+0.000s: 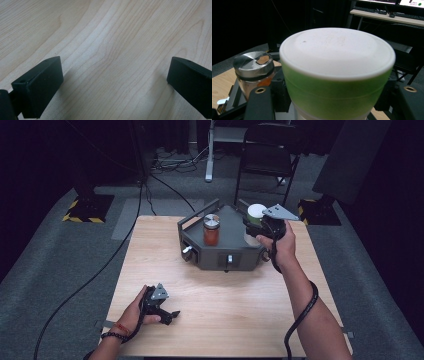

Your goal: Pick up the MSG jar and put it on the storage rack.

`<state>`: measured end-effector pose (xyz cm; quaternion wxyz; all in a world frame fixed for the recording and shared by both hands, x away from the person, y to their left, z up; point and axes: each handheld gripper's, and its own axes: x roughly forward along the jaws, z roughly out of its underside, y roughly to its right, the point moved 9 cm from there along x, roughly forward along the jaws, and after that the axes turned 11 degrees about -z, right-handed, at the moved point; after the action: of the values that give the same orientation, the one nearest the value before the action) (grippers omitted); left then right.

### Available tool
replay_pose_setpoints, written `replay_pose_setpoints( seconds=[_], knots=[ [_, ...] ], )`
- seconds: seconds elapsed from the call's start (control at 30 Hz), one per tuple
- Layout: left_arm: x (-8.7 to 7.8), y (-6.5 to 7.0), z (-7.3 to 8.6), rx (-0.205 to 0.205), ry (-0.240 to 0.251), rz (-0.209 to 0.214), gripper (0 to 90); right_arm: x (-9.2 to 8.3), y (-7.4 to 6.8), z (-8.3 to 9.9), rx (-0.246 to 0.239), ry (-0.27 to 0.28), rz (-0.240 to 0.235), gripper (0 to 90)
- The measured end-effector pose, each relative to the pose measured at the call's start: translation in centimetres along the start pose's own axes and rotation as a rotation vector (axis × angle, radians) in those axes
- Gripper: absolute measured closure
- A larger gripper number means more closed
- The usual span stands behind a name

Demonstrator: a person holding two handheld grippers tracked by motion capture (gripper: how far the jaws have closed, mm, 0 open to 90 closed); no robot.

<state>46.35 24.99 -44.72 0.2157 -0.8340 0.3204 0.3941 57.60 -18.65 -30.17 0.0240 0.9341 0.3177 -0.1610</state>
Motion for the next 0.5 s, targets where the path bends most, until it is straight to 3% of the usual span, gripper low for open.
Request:
replay_pose_setpoints(
  seconds=[0.5],
  knots=[
    [0.0, 0.0, 0.0, 0.001, -0.001, 0.0, 0.1, 2.2, 0.3, 0.8, 0.021, -0.009, 0.003, 32.9]
  ],
)
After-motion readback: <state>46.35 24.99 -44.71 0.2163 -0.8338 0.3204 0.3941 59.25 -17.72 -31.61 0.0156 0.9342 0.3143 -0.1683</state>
